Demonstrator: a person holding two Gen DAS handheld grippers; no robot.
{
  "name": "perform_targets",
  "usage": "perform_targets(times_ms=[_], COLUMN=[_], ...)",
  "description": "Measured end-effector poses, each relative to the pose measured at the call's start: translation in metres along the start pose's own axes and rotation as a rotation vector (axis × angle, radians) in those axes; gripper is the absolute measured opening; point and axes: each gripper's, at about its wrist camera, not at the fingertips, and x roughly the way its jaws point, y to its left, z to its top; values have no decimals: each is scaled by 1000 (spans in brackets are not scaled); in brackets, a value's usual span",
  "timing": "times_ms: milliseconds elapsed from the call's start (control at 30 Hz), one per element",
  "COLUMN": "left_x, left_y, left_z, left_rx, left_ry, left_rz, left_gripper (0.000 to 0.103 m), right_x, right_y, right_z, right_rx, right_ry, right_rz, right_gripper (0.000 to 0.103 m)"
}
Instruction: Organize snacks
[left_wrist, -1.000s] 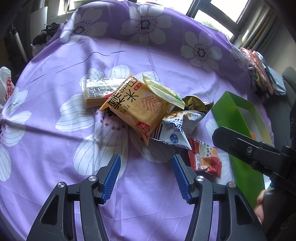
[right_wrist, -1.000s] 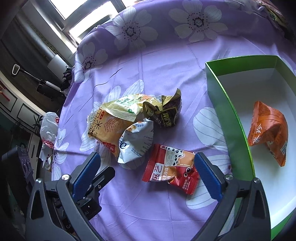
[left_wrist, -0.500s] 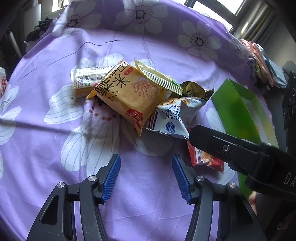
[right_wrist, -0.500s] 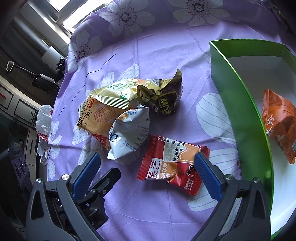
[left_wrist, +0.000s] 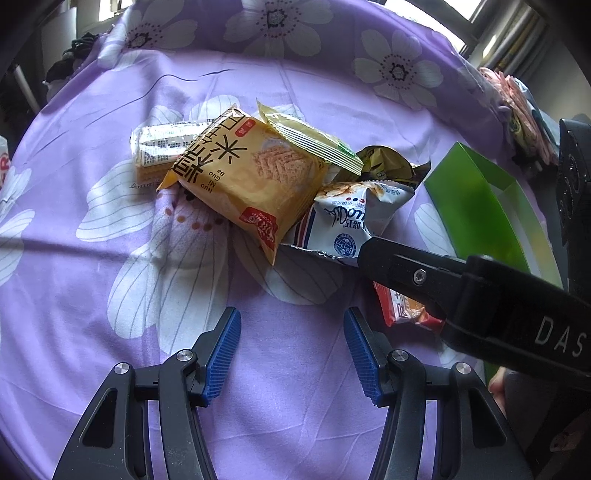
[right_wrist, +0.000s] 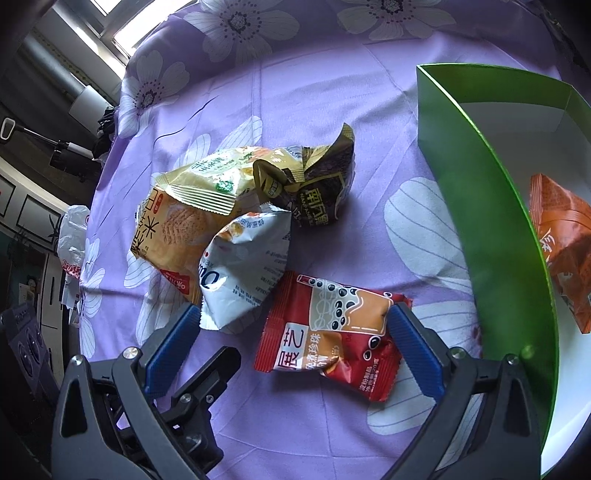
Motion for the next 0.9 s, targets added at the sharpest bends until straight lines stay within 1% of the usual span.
perform_targets(times_ms=[200, 267, 300, 333, 400, 467, 500, 567, 667, 733, 900], left_x=[1, 1, 1, 0, 0, -1, -2, -2, -2, -2, -3], left_y=[1, 1, 2, 2, 4, 6, 8, 10, 11, 10, 9], left_z=[1, 1, 1, 1, 1, 1, 1, 2, 2, 2, 2], left_rx=[-3, -7, -10, -13, -18, -25, -30, -38, -46, -48, -43], left_ry=[-4, -4, -4, -4, -3, -4, -6, -7, -5, -4, -4], left_rz=[-2, -7, -9, -12, -8, -3, 2, 6, 7, 9, 15], left_gripper=[58, 58, 58, 58, 58, 58, 58, 58, 58, 58, 58], right_x=[2, 3, 2, 2, 2, 2, 2, 3, 3, 2, 1], right_y=[2, 2, 4, 5, 8, 11, 12, 13, 12, 11, 10], right_z=[1, 2, 2, 1, 0, -1, -2, -2, -1, -1, -2], right_rx=[-6, -8, -12, -19, -33, -52, -60, -69, -70, -67, -60], right_ry=[3, 7, 5, 3, 7, 2, 1, 5, 1, 2, 9], right_rz=[21, 29, 30, 33, 45, 30, 27, 29, 20, 21, 25], right_gripper=[103, 101, 99, 93, 90, 80, 78, 69, 58, 55, 55])
